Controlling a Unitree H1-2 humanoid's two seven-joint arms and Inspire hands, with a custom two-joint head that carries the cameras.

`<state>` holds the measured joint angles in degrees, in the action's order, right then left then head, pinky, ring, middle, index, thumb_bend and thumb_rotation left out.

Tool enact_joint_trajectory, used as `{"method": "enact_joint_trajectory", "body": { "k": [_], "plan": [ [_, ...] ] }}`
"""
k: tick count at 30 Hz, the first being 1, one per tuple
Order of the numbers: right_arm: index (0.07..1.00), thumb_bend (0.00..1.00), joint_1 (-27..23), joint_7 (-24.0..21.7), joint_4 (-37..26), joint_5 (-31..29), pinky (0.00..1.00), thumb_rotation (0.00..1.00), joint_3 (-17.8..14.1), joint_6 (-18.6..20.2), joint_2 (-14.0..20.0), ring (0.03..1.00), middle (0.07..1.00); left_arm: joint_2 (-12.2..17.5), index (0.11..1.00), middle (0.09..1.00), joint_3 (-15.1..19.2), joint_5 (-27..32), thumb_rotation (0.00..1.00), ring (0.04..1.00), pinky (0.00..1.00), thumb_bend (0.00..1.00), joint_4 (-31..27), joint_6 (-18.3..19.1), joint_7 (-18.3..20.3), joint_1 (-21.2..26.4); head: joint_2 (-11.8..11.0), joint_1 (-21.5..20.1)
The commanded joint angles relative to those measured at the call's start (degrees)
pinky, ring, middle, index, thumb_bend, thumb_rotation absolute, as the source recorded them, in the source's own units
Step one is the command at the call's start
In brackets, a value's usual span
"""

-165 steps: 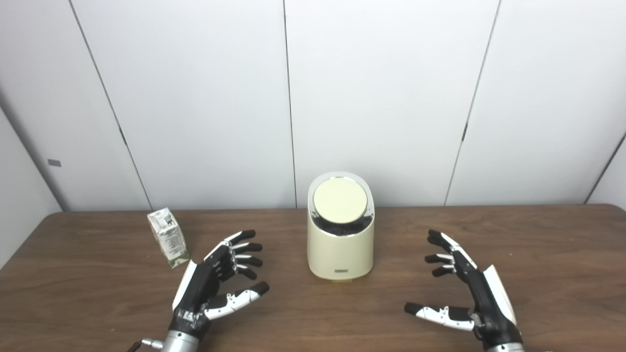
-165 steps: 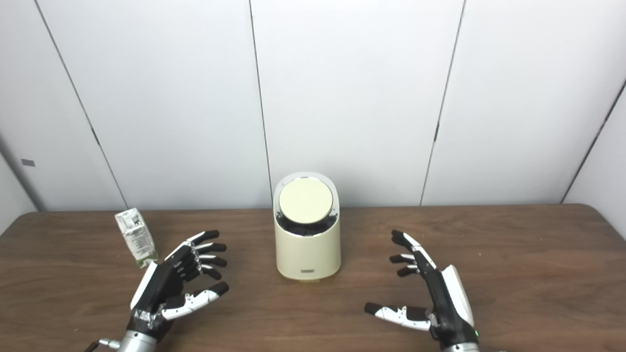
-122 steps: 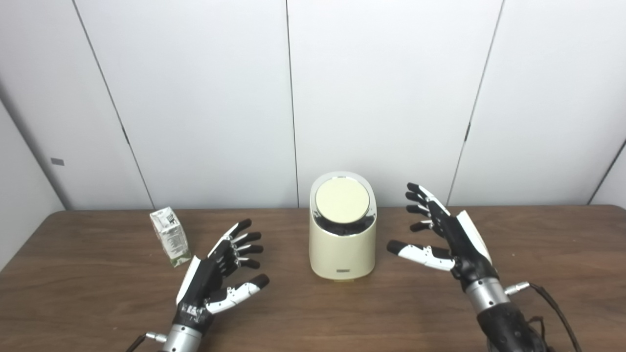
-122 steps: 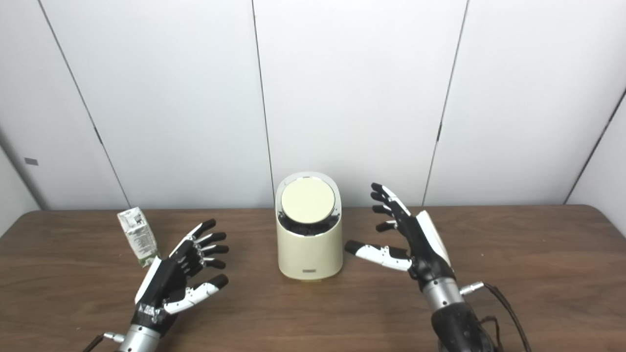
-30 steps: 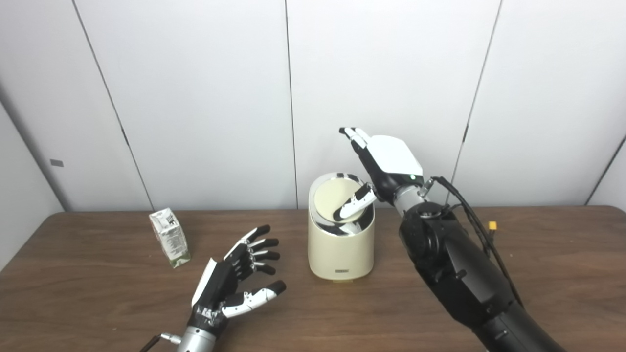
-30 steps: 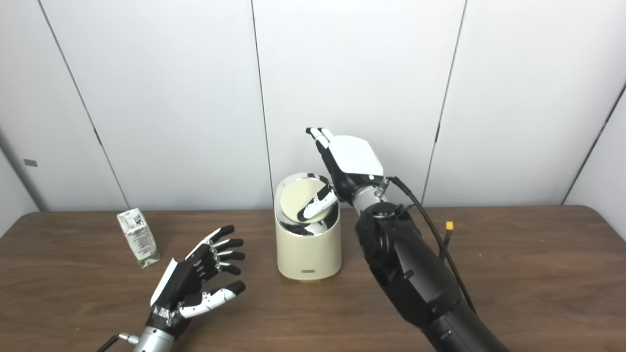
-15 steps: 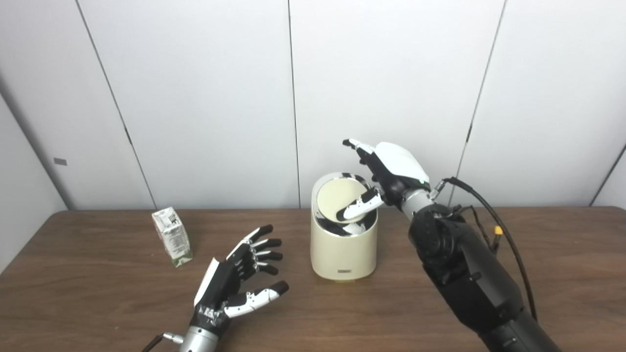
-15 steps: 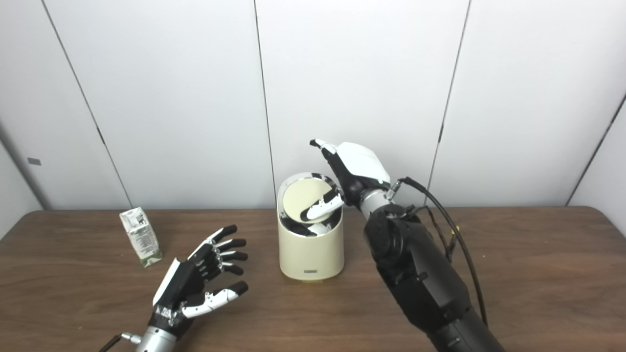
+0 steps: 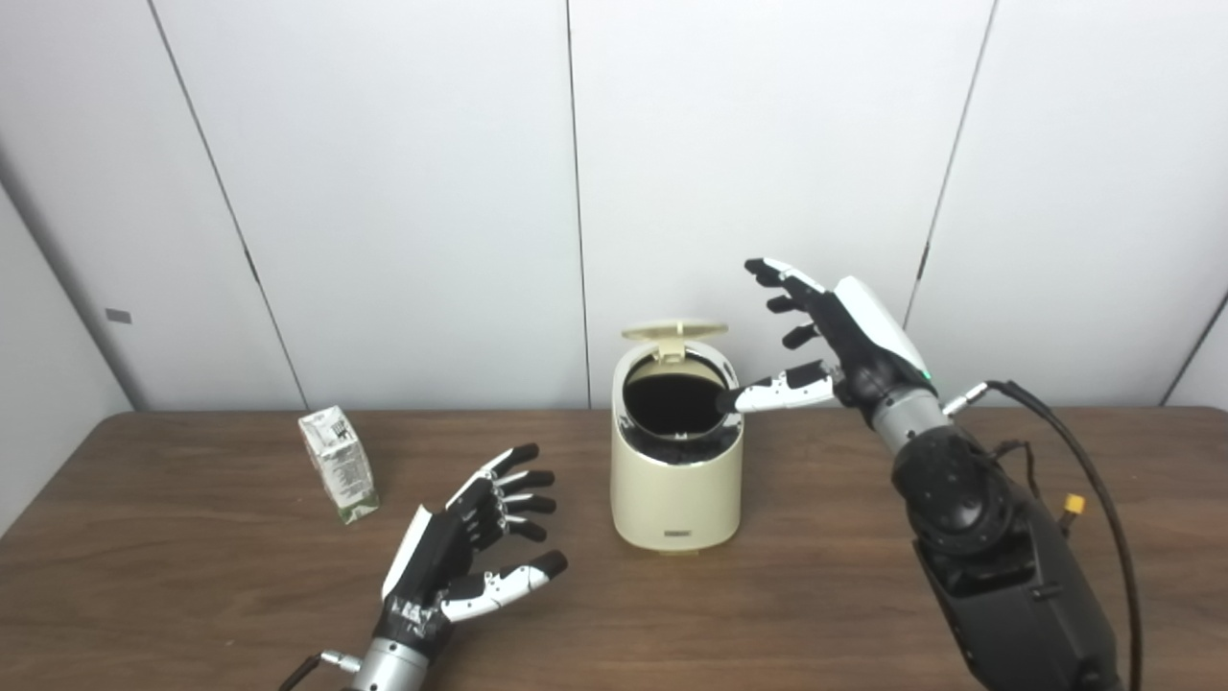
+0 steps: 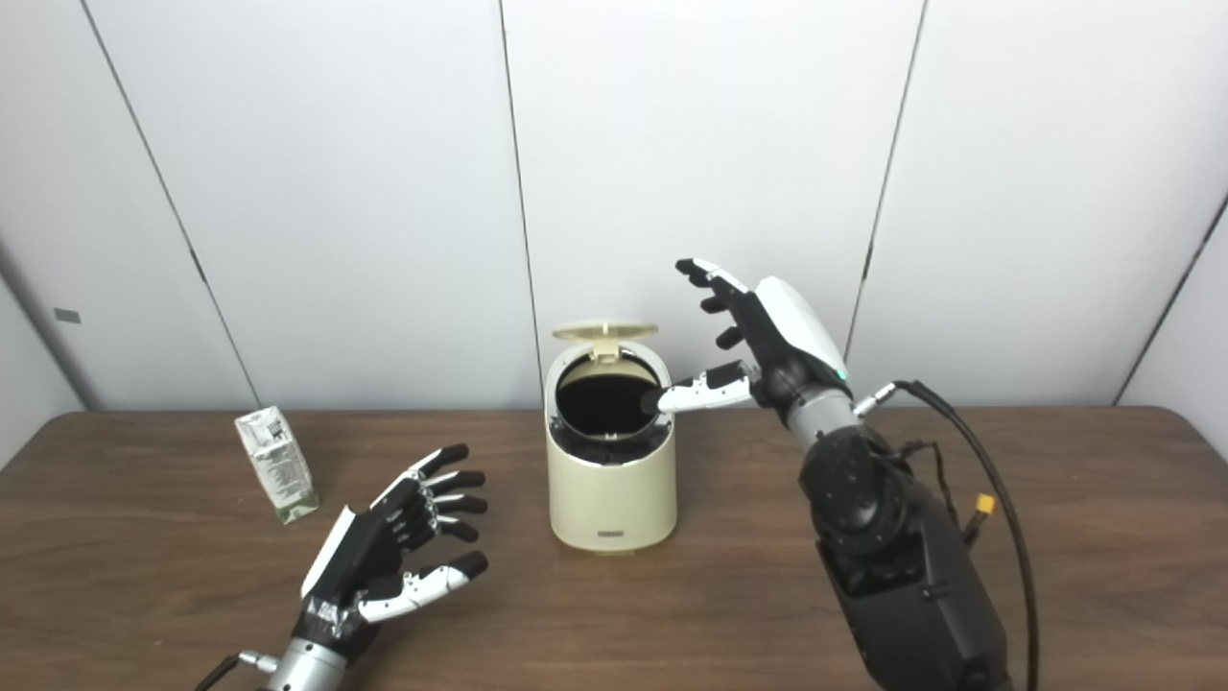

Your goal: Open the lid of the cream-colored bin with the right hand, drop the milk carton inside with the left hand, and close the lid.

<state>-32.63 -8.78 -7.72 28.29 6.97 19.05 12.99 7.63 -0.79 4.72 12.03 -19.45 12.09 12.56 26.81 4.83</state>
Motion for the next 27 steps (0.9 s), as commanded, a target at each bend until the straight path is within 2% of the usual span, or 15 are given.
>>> {"method": "enact_joint_trajectory", "body": {
  "k": [1,4,7,13,21,24,26,27],
  "plan": [
    [0.874,0.78,0.50,2.09,-2.40,-1.87,0.64,0.26,-1.39,-5.01,1.00,0.803,0.857,0.16,0.902,0.790,0.02,0.38,0.14,0.714,0.60,0.71,-0.28,-0.91,0.03,0.26,0.01,-0.03],
    [0.879,0.79,3.51,2.17,-3.23,-4.54,0.66,0.28,-2.68,-7.57,1.13,0.812,0.863,0.21,0.904,0.792,-0.02,0.49,0.13,0.713,0.60,0.70,-0.07,-1.02,0.21,0.27,0.16,-0.04],
    [0.888,0.79,5.98,1.82,-3.96,-7.22,0.73,0.28,-3.90,-8.11,0.85,0.851,0.887,0.23,0.902,0.792,-0.04,0.37,0.14,0.711,0.60,0.71,-0.02,-1.11,0.23,0.28,0.16,-0.04],
    [0.885,0.82,12.36,3.12,-3.14,-8.79,0.65,0.32,-4.93,-12.53,1.29,0.811,0.879,0.18,0.883,0.787,-0.08,-0.15,0.17,0.714,0.59,0.71,-0.30,-1.16,-0.08,0.17,0.49,0.54],
    [0.898,0.86,16.71,3.96,-0.17,-10.40,0.65,0.31,-5.45,-17.30,0.89,0.803,0.890,-0.06,0.870,0.778,-0.18,-0.06,0.13,0.679,0.55,0.70,-0.32,-1.05,-0.07,0.08,0.38,1.08],
    [0.905,0.86,17.61,4.10,1.86,-11.06,0.67,0.28,-5.46,-19.73,0.82,0.816,0.900,-0.21,0.868,0.773,-0.21,0.06,0.13,0.673,0.54,0.71,0.17,-1.45,0.00,0.10,-0.49,4.08],
    [0.904,0.86,18.04,4.16,3.05,-11.41,0.66,0.25,-5.53,-20.89,0.81,0.817,0.900,-0.55,0.867,0.770,-0.38,-0.16,0.12,0.670,0.54,0.70,0.80,-2.04,-0.09,0.23,-1.80,8.61],
    [0.908,0.86,18.29,4.05,3.36,-11.73,0.66,0.26,-5.64,-21.04,0.80,0.821,0.902,-0.73,0.865,0.767,-0.50,-0.42,0.11,0.666,0.54,0.69,1.15,-2.47,-0.21,0.31,-1.80,8.61]
  ]
}}
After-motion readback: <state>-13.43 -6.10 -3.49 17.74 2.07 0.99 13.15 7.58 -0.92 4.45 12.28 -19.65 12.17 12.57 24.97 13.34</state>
